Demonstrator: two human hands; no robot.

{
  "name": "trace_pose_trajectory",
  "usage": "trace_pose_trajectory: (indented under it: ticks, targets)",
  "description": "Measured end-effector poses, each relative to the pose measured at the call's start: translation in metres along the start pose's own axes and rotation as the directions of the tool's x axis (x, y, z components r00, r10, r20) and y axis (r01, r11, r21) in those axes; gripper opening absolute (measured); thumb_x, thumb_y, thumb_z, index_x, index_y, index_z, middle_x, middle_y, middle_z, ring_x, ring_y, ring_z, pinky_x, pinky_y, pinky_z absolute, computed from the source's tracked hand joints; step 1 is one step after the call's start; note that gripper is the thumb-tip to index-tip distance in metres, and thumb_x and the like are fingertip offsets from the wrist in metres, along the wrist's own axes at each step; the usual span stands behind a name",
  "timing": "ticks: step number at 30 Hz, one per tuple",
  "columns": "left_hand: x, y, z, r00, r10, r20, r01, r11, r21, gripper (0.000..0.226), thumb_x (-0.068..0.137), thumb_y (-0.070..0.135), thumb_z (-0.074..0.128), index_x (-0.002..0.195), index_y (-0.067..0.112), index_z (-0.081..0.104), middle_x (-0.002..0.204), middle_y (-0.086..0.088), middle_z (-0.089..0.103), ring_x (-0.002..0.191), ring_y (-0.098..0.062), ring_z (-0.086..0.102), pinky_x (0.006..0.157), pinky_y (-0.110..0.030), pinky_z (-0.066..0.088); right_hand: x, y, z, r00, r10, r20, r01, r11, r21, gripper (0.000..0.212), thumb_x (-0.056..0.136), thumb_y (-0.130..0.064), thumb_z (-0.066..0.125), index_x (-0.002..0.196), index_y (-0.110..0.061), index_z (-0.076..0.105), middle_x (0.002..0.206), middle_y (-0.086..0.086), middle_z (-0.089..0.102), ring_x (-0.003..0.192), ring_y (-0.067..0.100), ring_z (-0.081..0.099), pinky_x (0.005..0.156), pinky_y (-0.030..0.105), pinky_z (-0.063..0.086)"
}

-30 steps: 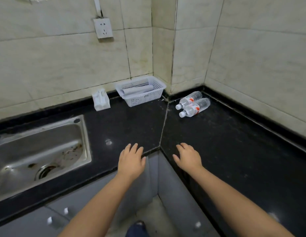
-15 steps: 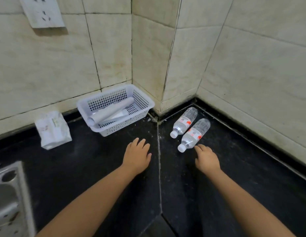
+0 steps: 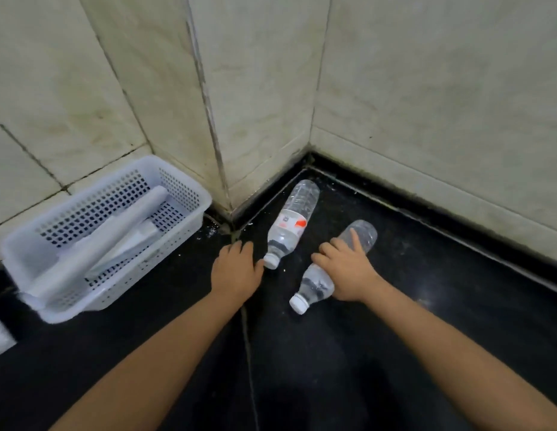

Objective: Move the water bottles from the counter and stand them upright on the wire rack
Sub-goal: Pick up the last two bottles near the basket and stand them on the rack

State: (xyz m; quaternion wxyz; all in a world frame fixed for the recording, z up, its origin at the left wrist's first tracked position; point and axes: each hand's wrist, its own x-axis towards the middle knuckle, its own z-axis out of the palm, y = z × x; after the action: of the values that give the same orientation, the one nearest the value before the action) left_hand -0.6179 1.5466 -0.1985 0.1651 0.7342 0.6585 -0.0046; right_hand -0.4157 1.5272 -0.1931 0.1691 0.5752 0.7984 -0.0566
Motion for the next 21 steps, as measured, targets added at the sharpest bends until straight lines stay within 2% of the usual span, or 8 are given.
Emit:
trace_pose_trajectory:
  ticks: [2, 4, 8, 11, 14, 16, 18, 21]
  targets:
    - [0.027, 0.028, 0.000, 1.000, 0.015, -0.025, -0.017, 0.996, -0.092, 0.046, 0.092, 0.035, 0.048, 0.127, 0.006, 0.045, 0.133, -0.015, 0.049, 0.123, -0.031, 0.045, 0.097, -0.041, 0.041, -0.019, 0.001, 0.005, 0.991, 0.110, 0.081, -0.111, 0.994, 0.004, 0.064, 0.078, -0.035, 0.064, 0.134, -0.020, 0.037, 0.135, 0.008, 0.039, 0.129, 0.031, 0.032, 0.112, 0.062, 0.003]
    - [0.051, 0.053, 0.002, 0.999, 0.008, -0.034, -0.014, 0.983, -0.185, 0.051, 0.086, 0.039, 0.056, 0.121, 0.002, 0.048, 0.125, -0.020, 0.055, 0.115, -0.037, 0.051, 0.092, -0.042, 0.044, -0.038, 0.006, 0.011, 0.953, 0.263, 0.150, -0.270, 0.962, 0.030, 0.064, 0.077, -0.041, 0.063, 0.132, -0.018, 0.040, 0.134, 0.011, 0.041, 0.127, 0.032, 0.035, 0.112, 0.057, 0.014]
    - [0.082, 0.084, 0.017, 0.999, -0.029, -0.031, 0.024, 0.988, -0.154, 0.071, 0.080, 0.036, 0.068, 0.133, 0.003, 0.035, 0.132, -0.023, 0.046, 0.122, -0.040, 0.042, 0.095, -0.045, 0.041, -0.065, 0.026, 0.029, 0.819, 0.556, 0.139, -0.571, 0.771, 0.281, 0.066, 0.077, -0.051, 0.061, 0.126, -0.010, 0.045, 0.129, 0.013, 0.049, 0.121, 0.031, 0.044, 0.098, 0.041, 0.039]
    - [0.091, 0.083, 0.023, 0.997, -0.040, -0.061, 0.033, 0.993, -0.115, 0.069, 0.081, 0.026, 0.068, 0.134, 0.002, 0.032, 0.133, -0.023, 0.044, 0.122, -0.041, 0.039, 0.094, -0.047, 0.041, -0.072, 0.028, 0.046, 0.766, 0.637, 0.087, -0.606, 0.668, 0.432, 0.071, 0.073, -0.055, 0.063, 0.124, -0.009, 0.045, 0.123, 0.011, 0.052, 0.116, 0.030, 0.047, 0.090, 0.040, 0.044]
    - [0.087, 0.065, 0.024, 0.991, 0.118, -0.057, -0.123, 0.988, -0.098, 0.065, 0.074, 0.023, 0.071, 0.129, 0.003, 0.041, 0.125, -0.024, 0.053, 0.114, -0.042, 0.048, 0.091, -0.046, 0.045, -0.073, 0.023, 0.051, 0.739, 0.671, -0.049, -0.602, 0.692, 0.399, 0.075, 0.063, -0.055, 0.074, 0.112, -0.002, 0.055, 0.105, 0.017, 0.061, 0.099, 0.035, 0.057, 0.075, 0.041, 0.051]
    - [0.074, 0.047, 0.021, 0.977, 0.214, 0.021, -0.210, 0.972, -0.109, 0.070, 0.068, 0.024, 0.075, 0.129, 0.008, 0.045, 0.122, -0.022, 0.057, 0.112, -0.041, 0.053, 0.092, -0.044, 0.048, -0.075, 0.022, 0.049, 0.724, 0.689, 0.000, -0.622, 0.653, 0.432, 0.073, 0.072, -0.055, 0.066, 0.120, -0.003, 0.049, 0.117, 0.017, 0.055, 0.110, 0.034, 0.051, 0.085, 0.041, 0.048]
    - [0.055, 0.026, 0.018, 0.943, 0.295, 0.151, -0.286, 0.955, -0.080, 0.079, 0.063, 0.024, 0.079, 0.133, 0.012, 0.044, 0.129, -0.015, 0.054, 0.118, -0.036, 0.050, 0.098, -0.042, 0.044, -0.079, 0.024, 0.050, 0.715, 0.693, 0.093, -0.646, 0.604, 0.467, 0.072, 0.078, -0.057, 0.059, 0.124, -0.004, 0.044, 0.126, 0.017, 0.050, 0.118, 0.033, 0.045, 0.093, 0.041, 0.043]
    - [0.018, 0.001, 0.013, 0.870, 0.391, 0.299, -0.401, 0.916, -0.032, 0.070, 0.067, 0.023, 0.076, 0.131, 0.021, 0.045, 0.131, 0.001, 0.051, 0.119, -0.026, 0.047, 0.100, -0.040, 0.041, -0.089, 0.024, 0.049, 0.700, 0.697, 0.155, -0.661, 0.551, 0.509, 0.070, 0.080, -0.055, 0.056, 0.122, -0.001, 0.045, 0.126, 0.019, 0.050, 0.119, 0.035, 0.044, 0.096, 0.041, 0.040]
